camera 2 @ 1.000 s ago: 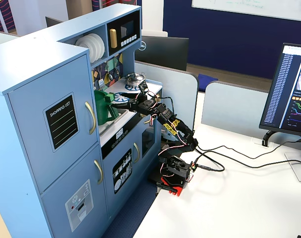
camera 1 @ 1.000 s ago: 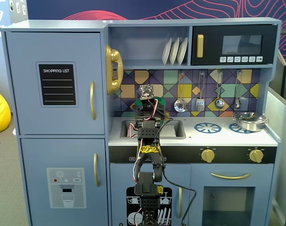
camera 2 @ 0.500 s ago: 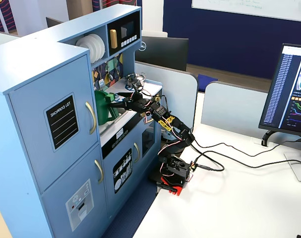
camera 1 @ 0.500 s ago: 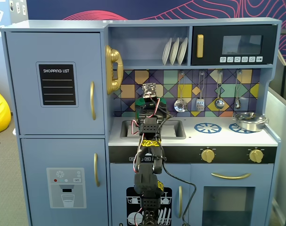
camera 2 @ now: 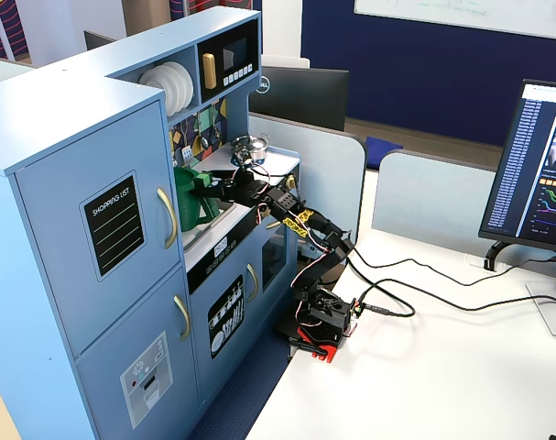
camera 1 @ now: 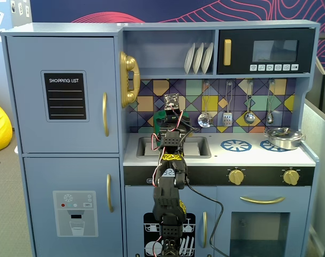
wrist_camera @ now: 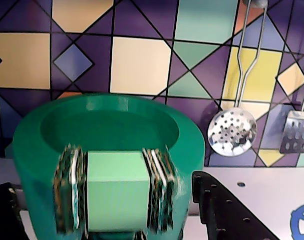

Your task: Take off the lid from the green recipient and place it on the counter

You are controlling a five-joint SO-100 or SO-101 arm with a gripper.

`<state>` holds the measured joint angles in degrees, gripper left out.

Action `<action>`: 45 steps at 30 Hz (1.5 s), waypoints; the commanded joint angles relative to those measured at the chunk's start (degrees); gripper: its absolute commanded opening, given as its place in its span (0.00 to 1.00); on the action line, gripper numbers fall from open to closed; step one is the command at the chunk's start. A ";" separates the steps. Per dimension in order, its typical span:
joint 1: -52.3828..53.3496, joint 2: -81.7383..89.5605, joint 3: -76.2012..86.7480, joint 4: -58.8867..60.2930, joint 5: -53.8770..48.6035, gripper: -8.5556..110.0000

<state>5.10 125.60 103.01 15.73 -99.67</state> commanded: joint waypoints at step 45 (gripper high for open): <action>3.08 -1.85 -12.13 -4.31 -1.23 0.07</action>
<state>2.99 121.73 96.33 13.45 -101.60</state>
